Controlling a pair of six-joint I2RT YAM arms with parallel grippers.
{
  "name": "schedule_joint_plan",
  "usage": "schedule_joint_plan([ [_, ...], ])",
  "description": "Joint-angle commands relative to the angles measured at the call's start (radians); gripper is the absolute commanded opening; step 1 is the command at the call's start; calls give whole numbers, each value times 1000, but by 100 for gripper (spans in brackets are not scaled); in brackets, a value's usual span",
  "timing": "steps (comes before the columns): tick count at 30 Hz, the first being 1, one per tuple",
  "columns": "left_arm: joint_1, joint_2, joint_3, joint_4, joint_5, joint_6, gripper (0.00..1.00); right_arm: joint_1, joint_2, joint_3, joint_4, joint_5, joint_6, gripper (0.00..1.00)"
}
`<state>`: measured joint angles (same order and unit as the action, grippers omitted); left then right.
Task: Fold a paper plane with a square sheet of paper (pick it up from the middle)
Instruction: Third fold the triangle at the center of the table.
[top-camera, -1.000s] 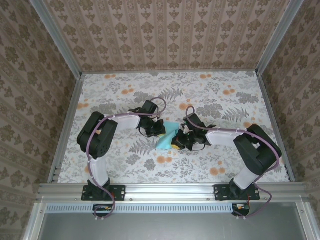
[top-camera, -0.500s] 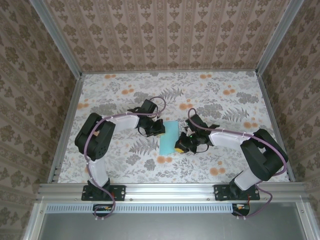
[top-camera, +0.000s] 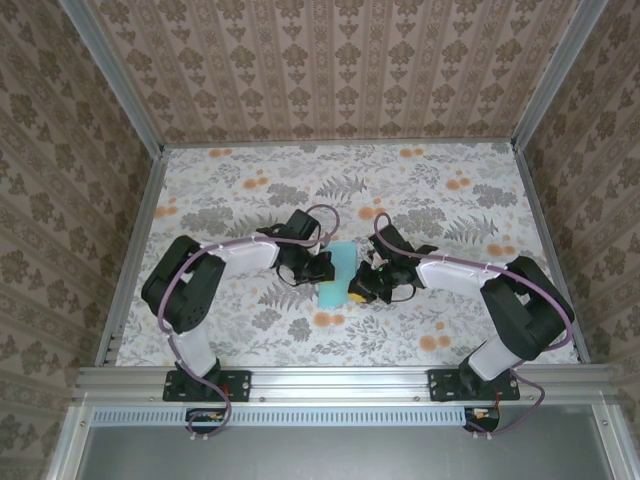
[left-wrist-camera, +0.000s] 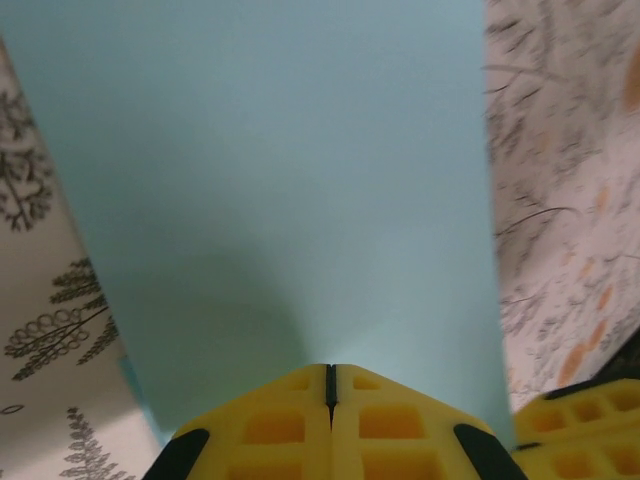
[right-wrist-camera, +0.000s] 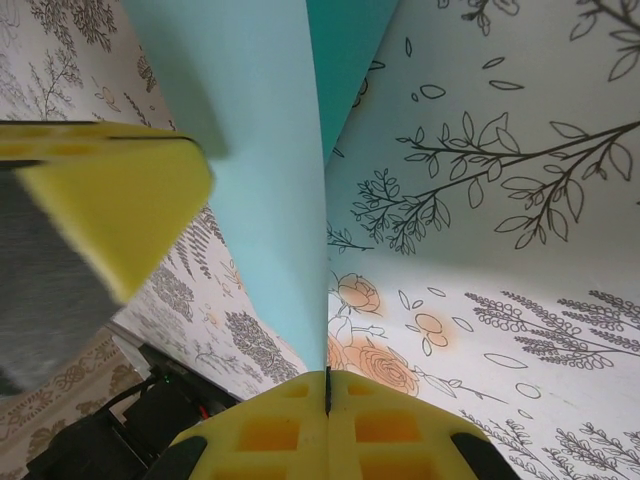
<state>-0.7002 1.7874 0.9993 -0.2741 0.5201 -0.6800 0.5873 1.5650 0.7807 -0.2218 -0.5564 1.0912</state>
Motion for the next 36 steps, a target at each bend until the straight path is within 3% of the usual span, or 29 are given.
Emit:
schedule_joint_plan([
  [1, -7, 20, -4, -34, -18, 2, 4, 3, 11, 33, -51, 13, -2, 6],
  [12, -10, 69, 35, -59, -22, 13, 3, 5, 79, 82, 20, 30, 24, 6],
  [22, 66, -44, 65, -4, -29, 14, 5, 8, 148, 104, 31, 64, 27, 5],
  [36, 113, 83, 142, -36, -56, 68, 4, 5, 139, 101, -26, 49, -10, 5],
])
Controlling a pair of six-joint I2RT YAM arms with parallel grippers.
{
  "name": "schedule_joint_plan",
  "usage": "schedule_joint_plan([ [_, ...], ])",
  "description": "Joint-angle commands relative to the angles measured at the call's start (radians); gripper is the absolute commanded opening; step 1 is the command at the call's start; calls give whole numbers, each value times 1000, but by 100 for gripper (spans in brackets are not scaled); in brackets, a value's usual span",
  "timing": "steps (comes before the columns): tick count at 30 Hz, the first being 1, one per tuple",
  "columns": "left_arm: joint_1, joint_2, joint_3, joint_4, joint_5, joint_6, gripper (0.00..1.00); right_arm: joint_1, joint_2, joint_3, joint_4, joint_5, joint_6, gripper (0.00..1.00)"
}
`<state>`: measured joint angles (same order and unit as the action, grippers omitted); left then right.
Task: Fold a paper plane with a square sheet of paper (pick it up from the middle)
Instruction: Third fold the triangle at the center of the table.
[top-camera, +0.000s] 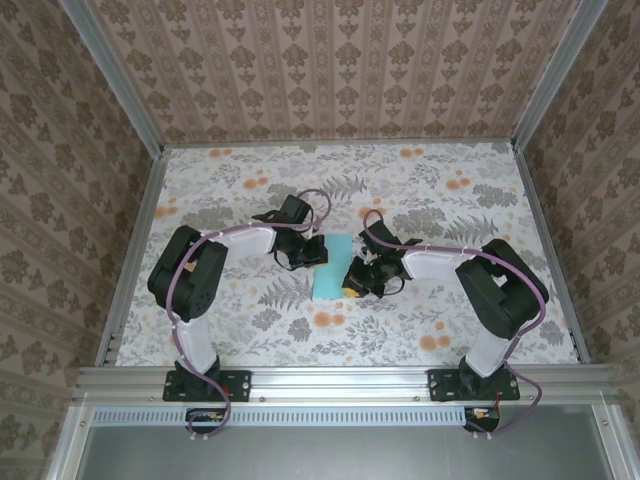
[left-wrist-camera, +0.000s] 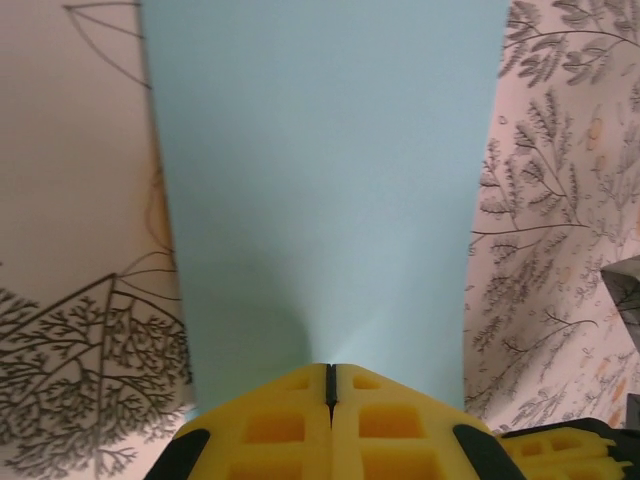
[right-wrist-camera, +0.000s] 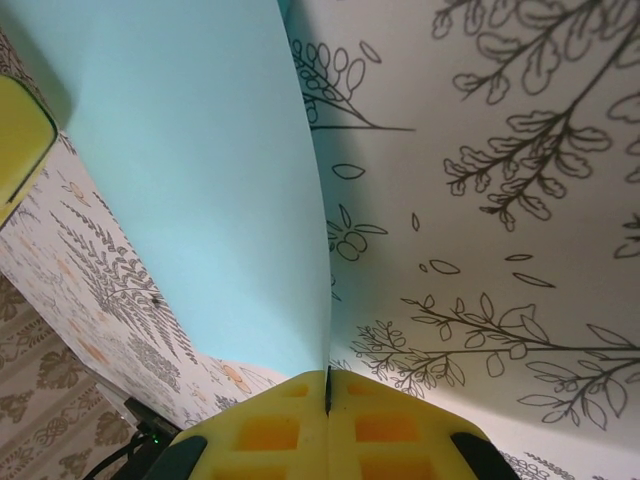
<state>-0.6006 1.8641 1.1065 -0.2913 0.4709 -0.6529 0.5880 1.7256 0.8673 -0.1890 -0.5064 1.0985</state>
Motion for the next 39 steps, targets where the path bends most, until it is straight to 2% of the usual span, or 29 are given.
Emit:
schedule_joint_plan([
  [1, 15, 7, 41, -19, -3, 47, 4, 4, -28, 11, -79, -9, -29, 5],
  [7, 18, 31, 53, -8, 19, 61, 4, -6, -63, 4, -211, -60, -133, 5],
  [12, -15, 75, 46, 3, 43, 50, 3, -13, -82, 5, -247, -71, -157, 5],
  [25, -41, 119, 10, -1, 14, 22, 2, -13, -60, 46, -128, -16, -36, 5],
  [39, -41, 115, 14, -6, 12, 16, 2, -8, 59, 119, -67, 1, -31, 5],
])
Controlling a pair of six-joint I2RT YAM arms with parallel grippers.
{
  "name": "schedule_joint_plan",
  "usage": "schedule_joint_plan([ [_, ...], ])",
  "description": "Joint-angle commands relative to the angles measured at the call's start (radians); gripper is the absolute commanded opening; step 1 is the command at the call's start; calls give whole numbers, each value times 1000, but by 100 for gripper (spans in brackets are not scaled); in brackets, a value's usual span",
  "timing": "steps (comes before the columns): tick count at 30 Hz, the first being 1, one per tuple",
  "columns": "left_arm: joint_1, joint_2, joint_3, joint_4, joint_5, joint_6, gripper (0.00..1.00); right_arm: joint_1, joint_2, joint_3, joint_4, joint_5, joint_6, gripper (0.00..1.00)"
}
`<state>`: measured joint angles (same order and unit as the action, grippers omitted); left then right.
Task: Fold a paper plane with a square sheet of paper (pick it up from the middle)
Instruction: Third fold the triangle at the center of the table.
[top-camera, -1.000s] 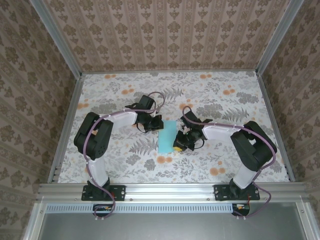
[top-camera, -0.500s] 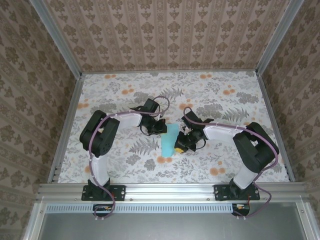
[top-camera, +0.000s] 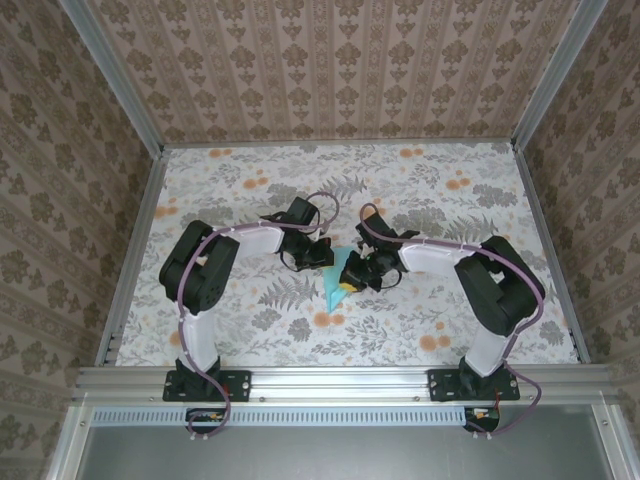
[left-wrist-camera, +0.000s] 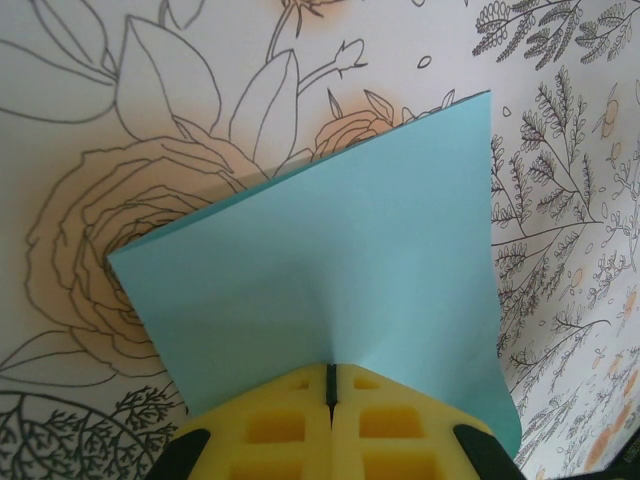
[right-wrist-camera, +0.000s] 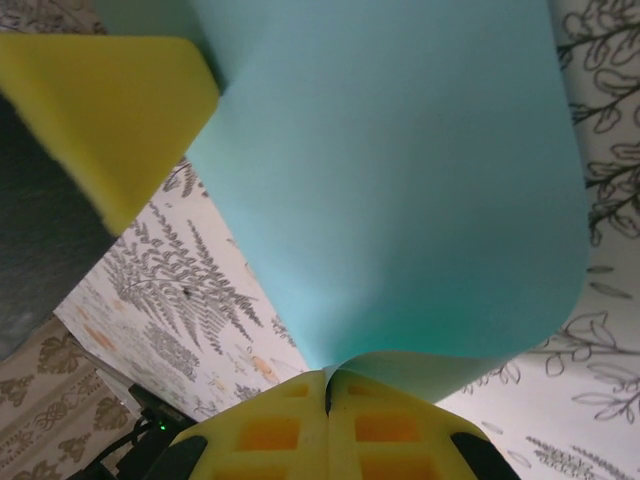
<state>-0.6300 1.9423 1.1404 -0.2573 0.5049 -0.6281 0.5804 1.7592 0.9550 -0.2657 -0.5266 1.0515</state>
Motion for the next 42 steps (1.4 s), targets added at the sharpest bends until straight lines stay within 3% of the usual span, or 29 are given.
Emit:
schedule_joint_plan([
  [1, -11, 36, -20, -41, -21, -9, 2, 0, 31, 33, 10, 22, 11, 5],
  [42, -11, 38, -17, -38, -13, -16, 2, 21, 131, 96, -27, 0, -114, 5],
])
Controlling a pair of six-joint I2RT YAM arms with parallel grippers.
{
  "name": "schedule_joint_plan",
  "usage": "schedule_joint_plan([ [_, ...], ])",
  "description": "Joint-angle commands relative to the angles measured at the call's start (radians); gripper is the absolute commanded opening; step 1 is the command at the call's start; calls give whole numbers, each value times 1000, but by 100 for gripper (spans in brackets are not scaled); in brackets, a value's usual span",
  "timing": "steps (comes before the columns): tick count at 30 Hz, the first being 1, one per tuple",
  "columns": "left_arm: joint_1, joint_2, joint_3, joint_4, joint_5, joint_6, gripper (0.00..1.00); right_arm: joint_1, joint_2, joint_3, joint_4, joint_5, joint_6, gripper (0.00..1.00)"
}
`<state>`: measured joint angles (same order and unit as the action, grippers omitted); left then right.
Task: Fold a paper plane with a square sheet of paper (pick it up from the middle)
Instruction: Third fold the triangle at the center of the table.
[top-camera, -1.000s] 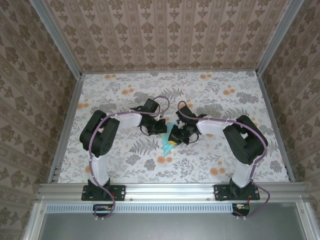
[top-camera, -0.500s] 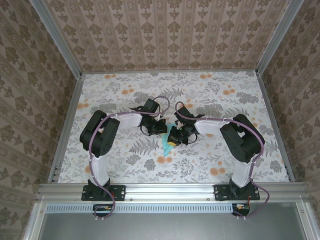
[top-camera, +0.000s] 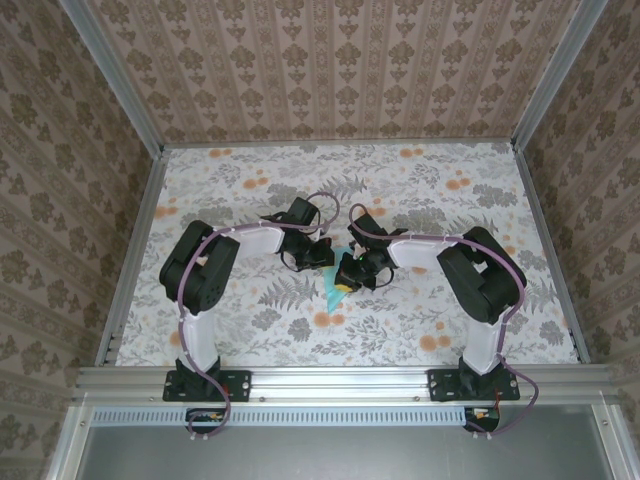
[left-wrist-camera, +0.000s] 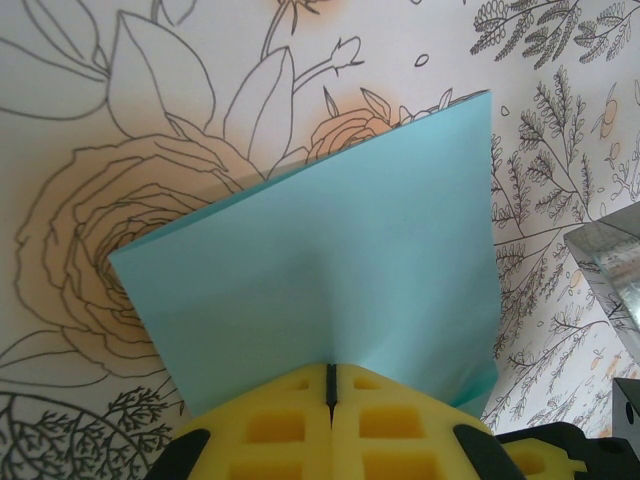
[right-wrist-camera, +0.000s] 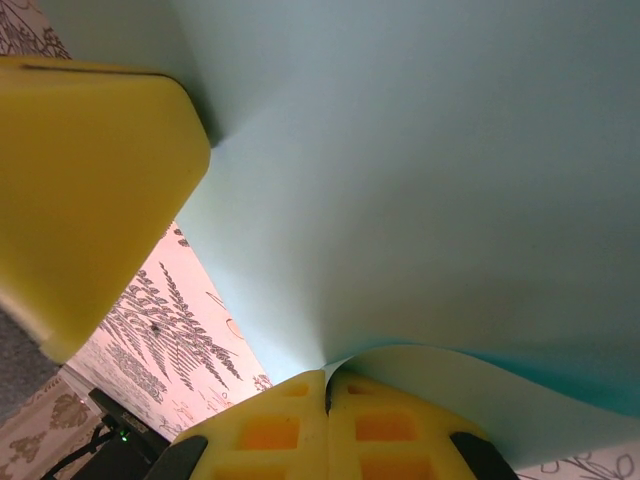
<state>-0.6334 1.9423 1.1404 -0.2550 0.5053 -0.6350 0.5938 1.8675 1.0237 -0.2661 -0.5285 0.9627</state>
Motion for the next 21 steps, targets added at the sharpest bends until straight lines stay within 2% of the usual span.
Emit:
schedule_joint_plan([
  [1, -8, 39, -17, -40, -13, -8, 2, 8, 23, 28, -27, 2, -27, 5],
  [21, -8, 38, -18, -42, -11, -11, 2, 9, 51, 35, -39, -15, -78, 5],
])
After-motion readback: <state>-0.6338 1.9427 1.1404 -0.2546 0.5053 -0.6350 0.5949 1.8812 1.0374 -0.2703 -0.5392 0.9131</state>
